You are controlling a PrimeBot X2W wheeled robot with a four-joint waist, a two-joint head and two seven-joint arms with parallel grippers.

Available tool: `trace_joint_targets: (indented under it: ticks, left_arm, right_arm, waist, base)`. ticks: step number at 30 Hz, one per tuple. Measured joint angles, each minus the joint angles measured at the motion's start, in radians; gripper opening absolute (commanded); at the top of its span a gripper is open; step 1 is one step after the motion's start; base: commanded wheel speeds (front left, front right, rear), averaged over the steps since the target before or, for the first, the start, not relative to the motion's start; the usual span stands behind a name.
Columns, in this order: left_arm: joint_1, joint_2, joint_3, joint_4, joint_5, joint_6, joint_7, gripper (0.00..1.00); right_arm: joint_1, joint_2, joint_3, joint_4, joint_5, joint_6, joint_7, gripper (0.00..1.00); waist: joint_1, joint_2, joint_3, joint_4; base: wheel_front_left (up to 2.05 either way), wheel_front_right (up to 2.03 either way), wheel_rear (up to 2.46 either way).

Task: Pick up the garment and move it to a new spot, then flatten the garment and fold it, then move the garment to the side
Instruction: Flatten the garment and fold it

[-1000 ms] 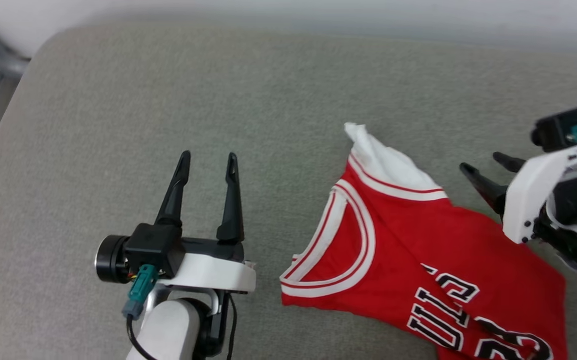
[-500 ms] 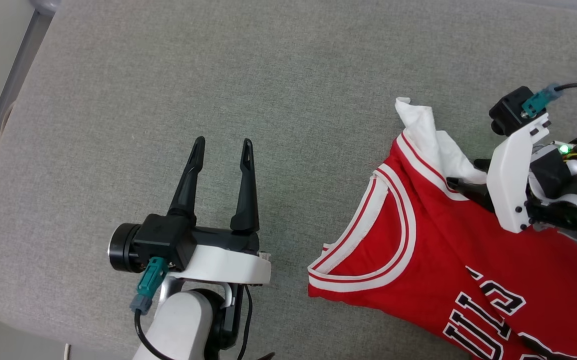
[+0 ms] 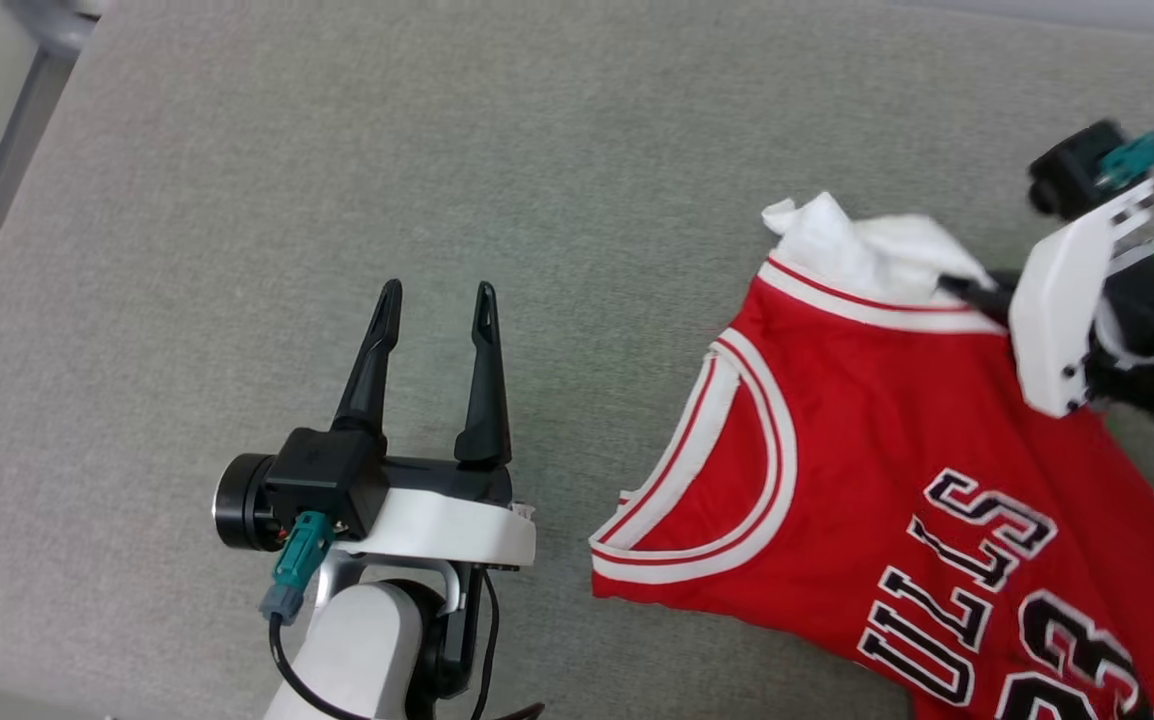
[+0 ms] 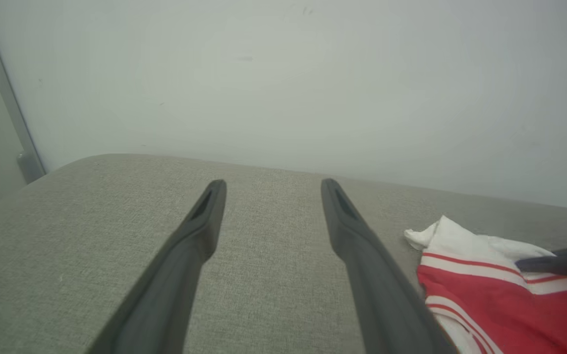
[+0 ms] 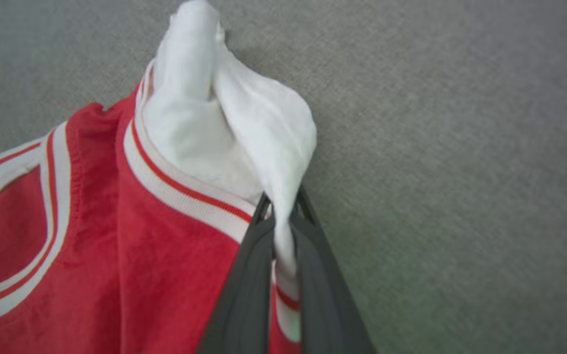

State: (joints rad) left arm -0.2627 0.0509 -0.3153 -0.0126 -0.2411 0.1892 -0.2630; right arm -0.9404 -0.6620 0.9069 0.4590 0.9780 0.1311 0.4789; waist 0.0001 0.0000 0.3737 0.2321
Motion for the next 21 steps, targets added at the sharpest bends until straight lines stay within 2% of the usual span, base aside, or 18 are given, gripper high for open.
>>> trace_joint_targets:
  ticks: [8,17,21]
  left_arm:
    - [0.028,0.000,0.044,0.035,0.027,-0.029,0.000,1.00]
    - [0.088,0.002,0.103,0.074,0.038,-0.057,0.000,1.00]
    - [0.125,0.010,0.127,0.091,0.037,-0.065,0.000,1.00]
  right_arm:
    - [0.042,-0.040,-0.093,0.064,-0.003,0.000,-0.172,0.00]
    - [0.359,-0.052,-0.259,0.164,0.036,0.000,-0.353,0.00]
    - [0.495,-0.017,-0.331,0.201,0.027,0.000,-0.414,0.00]
  waist:
    - [0.0000,0.0000,-0.049,-0.087]
    - [-0.0001,0.0000,-0.128,-0.198]
    - [-0.0001,0.0000,-0.156,-0.247]
  base:
    - [0.00,0.00,0.00]
    - [0.00,0.00,0.00]
    - [0.00,0.00,0.00]
